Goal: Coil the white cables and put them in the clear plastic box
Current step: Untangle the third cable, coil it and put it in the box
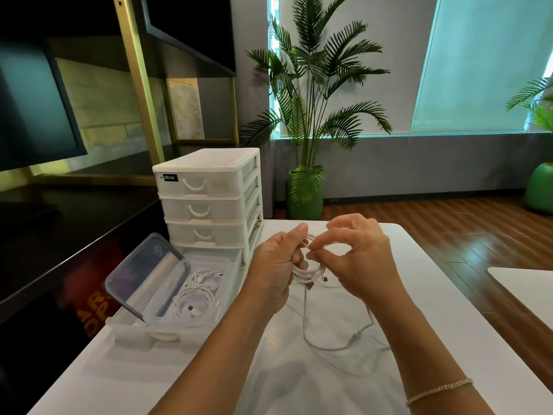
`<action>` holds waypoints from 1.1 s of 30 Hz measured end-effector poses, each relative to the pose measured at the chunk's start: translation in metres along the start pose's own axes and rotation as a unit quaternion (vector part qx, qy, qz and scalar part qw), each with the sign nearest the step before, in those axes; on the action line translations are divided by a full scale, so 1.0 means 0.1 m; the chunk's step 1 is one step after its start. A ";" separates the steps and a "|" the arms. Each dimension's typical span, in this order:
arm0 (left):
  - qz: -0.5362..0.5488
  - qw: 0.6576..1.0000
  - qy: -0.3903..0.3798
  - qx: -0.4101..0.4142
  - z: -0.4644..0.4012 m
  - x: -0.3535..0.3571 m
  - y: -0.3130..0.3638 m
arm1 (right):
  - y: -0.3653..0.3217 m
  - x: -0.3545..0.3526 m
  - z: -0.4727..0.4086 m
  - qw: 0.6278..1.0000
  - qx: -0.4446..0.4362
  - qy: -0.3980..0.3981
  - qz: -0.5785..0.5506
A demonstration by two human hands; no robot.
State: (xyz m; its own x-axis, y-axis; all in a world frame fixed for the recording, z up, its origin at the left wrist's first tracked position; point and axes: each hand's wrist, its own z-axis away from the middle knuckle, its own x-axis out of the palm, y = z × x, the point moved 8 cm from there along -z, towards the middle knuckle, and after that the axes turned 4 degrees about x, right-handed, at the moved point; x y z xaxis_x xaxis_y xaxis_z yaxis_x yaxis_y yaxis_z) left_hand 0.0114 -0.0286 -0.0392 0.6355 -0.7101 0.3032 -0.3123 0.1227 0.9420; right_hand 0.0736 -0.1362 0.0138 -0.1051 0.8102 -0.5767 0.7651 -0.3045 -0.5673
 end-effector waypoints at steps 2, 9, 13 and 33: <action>-0.005 1.000 0.012 0.010 0.00 -0.01 0.01 | -0.03 -0.01 0.02 0.999 -0.012 0.018 0.029; -0.031 0.996 0.033 0.074 -0.01 -0.06 0.10 | -0.07 0.07 0.03 0.999 -0.014 -0.021 0.032; -0.197 0.960 0.028 0.196 0.01 -0.09 0.29 | -0.04 0.09 0.01 0.996 0.040 -0.068 -0.044; -0.252 0.946 0.025 0.203 -0.04 -0.21 0.30 | 0.34 0.05 0.03 0.898 0.293 -0.051 -0.325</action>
State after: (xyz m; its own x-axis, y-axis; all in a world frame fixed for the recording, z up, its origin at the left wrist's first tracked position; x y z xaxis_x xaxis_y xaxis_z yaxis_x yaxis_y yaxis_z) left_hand -0.0082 -0.0072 -0.0163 0.8049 -0.5730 -0.1541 -0.2002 -0.5068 0.8385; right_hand 0.0971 -0.1437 -0.0100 -0.4891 0.8710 -0.0452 0.0587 -0.0189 -0.9981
